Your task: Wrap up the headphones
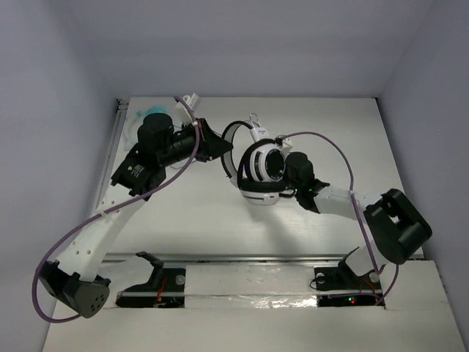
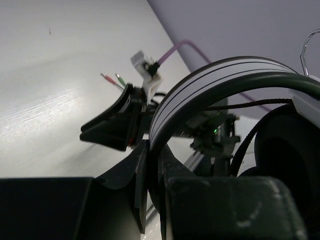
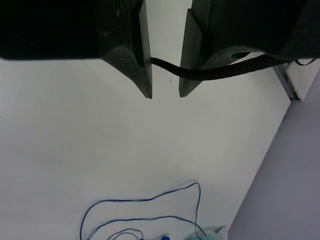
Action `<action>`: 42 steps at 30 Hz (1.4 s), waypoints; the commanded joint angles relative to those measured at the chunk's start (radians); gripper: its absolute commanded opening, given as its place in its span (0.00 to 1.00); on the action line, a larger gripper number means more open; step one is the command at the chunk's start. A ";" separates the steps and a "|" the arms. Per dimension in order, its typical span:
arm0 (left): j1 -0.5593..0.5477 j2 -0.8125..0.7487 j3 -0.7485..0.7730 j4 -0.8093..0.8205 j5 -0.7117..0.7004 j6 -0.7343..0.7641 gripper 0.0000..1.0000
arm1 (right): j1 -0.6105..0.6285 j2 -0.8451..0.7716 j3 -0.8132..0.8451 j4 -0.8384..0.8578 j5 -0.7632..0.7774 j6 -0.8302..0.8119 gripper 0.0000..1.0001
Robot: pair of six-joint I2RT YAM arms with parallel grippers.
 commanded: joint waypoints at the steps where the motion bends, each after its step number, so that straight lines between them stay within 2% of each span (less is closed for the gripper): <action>1: 0.029 -0.014 0.078 0.217 0.031 -0.166 0.00 | -0.005 0.038 -0.062 0.216 -0.050 0.070 0.35; 9: 0.049 0.008 0.134 0.237 -0.042 -0.216 0.00 | -0.005 0.114 -0.111 0.323 -0.087 0.124 0.35; 15: 0.058 0.031 0.140 0.312 -0.102 -0.278 0.00 | 0.036 0.180 -0.125 0.381 -0.110 0.164 0.32; 19: 0.083 0.031 0.100 0.334 -0.190 -0.318 0.00 | 0.107 0.206 -0.095 0.357 -0.125 0.170 0.00; 21: 0.115 0.022 0.079 0.346 -0.260 -0.336 0.00 | 0.177 0.199 -0.089 0.329 -0.096 0.167 0.00; 27: 0.167 -0.059 -0.029 0.340 -0.573 -0.316 0.00 | 0.331 0.105 -0.102 0.180 -0.006 0.172 0.00; 32: 0.167 -0.073 -0.112 0.284 -0.842 -0.252 0.00 | 0.455 -0.028 -0.095 -0.085 0.100 0.163 0.00; 38: 0.158 -0.080 -0.260 0.245 -1.030 -0.201 0.00 | 0.547 -0.230 -0.020 -0.441 0.173 0.124 0.00; 41: 0.079 -0.066 -0.340 0.245 -1.131 -0.201 0.00 | 0.563 -0.292 0.068 -0.628 0.217 0.083 0.00; 42: 0.062 -0.046 -0.352 0.201 -1.151 -0.203 0.00 | 0.563 -0.327 0.094 -0.666 0.223 0.072 0.00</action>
